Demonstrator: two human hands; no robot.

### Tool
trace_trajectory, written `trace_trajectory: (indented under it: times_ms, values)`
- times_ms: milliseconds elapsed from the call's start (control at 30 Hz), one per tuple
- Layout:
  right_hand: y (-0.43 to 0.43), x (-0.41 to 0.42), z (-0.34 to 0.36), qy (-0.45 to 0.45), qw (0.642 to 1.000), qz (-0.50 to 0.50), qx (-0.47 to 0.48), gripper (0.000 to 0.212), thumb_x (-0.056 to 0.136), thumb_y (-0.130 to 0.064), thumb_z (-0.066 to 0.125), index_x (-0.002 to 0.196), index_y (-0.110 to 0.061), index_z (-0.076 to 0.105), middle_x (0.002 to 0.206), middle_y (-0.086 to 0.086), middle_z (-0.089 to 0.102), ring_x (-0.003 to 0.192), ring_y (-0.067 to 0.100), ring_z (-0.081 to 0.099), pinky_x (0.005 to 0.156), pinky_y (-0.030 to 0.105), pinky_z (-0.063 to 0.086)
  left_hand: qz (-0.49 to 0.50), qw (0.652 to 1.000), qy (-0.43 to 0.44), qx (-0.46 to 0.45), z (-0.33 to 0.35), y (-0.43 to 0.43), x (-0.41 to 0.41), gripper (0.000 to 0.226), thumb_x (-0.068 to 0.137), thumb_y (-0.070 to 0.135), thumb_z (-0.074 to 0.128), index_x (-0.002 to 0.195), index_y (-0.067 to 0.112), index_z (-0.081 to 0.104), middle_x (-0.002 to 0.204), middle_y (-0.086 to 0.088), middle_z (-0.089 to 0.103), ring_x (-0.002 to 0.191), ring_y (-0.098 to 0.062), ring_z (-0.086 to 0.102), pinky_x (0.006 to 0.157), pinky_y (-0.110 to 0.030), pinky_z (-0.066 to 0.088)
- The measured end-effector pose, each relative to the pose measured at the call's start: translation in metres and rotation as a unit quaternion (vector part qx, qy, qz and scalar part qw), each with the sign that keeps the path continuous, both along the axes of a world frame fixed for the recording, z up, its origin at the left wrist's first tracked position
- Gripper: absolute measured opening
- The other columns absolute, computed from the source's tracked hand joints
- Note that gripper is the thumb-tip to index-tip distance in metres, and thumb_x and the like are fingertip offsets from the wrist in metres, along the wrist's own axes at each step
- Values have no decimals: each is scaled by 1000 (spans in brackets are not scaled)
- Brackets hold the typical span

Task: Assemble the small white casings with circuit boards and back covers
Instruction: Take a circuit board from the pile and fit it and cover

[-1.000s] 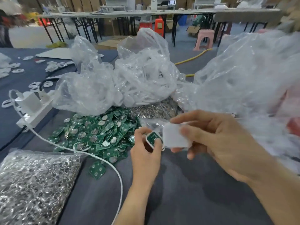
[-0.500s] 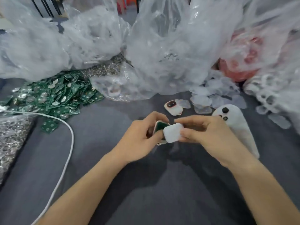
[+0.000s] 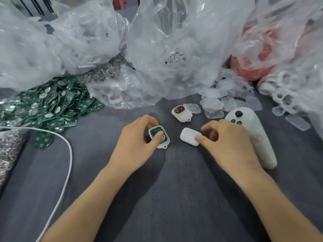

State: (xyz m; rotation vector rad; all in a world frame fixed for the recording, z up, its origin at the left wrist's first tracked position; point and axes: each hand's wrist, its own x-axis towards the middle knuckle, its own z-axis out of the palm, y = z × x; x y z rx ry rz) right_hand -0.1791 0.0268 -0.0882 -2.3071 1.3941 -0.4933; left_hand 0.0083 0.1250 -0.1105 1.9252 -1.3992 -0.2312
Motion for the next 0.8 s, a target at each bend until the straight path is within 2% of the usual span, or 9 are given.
trace_trajectory:
  times_ms: [100, 167, 267, 333, 400, 467, 567, 733, 800]
  values:
    - [3, 4, -2, -8, 999, 47, 14, 51, 71, -46, 74, 118, -28, 63, 104, -7, 55, 85, 13, 54, 79, 30, 45, 1, 1000, -15, 11, 1, 0, 3, 8, 83, 19, 67, 84, 24, 61, 79, 12, 60, 63, 1, 50, 61, -9, 34]
    - [3, 6, -5, 1, 995, 98, 17, 57, 74, -39, 76, 127, -25, 58, 111, -6, 55, 96, 15, 52, 88, 28, 42, -2, 1000, -16, 10, 2, 0, 3, 7, 85, 20, 66, 85, 26, 62, 80, 11, 59, 62, -3, 50, 62, -11, 35]
    - [4, 6, -5, -55, 988, 142, -2, 56, 77, -25, 77, 129, -23, 58, 103, -6, 56, 85, 7, 49, 85, 23, 42, 7, 1000, -20, -8, 2, 1, 1, 5, 89, 25, 64, 93, 25, 67, 88, 12, 59, 64, -7, 51, 66, -23, 42]
    - [5, 6, -3, -118, 979, 165, -26, 56, 75, -19, 79, 127, -20, 59, 101, -6, 58, 79, 3, 48, 82, 20, 45, 17, 999, -7, -38, 4, 0, -1, 9, 89, 30, 61, 89, 26, 69, 85, 14, 59, 73, -5, 52, 71, -19, 40]
    - [7, 7, -3, -172, 963, 199, -61, 56, 74, -14, 80, 126, -17, 60, 103, -6, 59, 80, -1, 50, 82, 15, 45, 21, 995, 63, -68, 8, 0, -5, 13, 85, 33, 60, 77, 28, 68, 76, 13, 61, 76, -2, 51, 72, -12, 35]
    - [10, 9, -2, -204, 947, 229, -98, 51, 76, -15, 77, 124, -15, 60, 106, -7, 57, 88, -8, 49, 86, 15, 44, 18, 985, 154, -71, 12, 0, -8, 15, 85, 33, 60, 71, 30, 67, 74, 13, 63, 75, -2, 52, 73, -18, 37]
    - [12, 12, -2, -229, 934, 246, -122, 46, 80, -15, 73, 124, -14, 60, 108, -1, 58, 96, 0, 51, 90, 23, 47, -4, 966, 251, -59, 15, 0, -12, 14, 84, 29, 61, 73, 33, 69, 75, 14, 66, 77, -8, 56, 72, -31, 41]
    - [13, 12, -5, -213, 932, 265, -129, 49, 81, -12, 74, 127, -10, 59, 107, 6, 58, 93, 11, 56, 85, 29, 50, -27, 958, 280, -50, 16, 1, -12, 20, 87, 15, 67, 72, 28, 68, 73, 8, 65, 74, -9, 55, 72, -26, 41]
    - [13, 13, -5, -213, 931, 267, -130, 48, 81, -12, 73, 127, -10, 59, 107, 6, 57, 93, 11, 57, 85, 28, 50, -37, 956, 287, -51, 17, 1, -13, 15, 85, 20, 67, 72, 28, 68, 72, 6, 65, 72, -8, 55, 70, -23, 41]
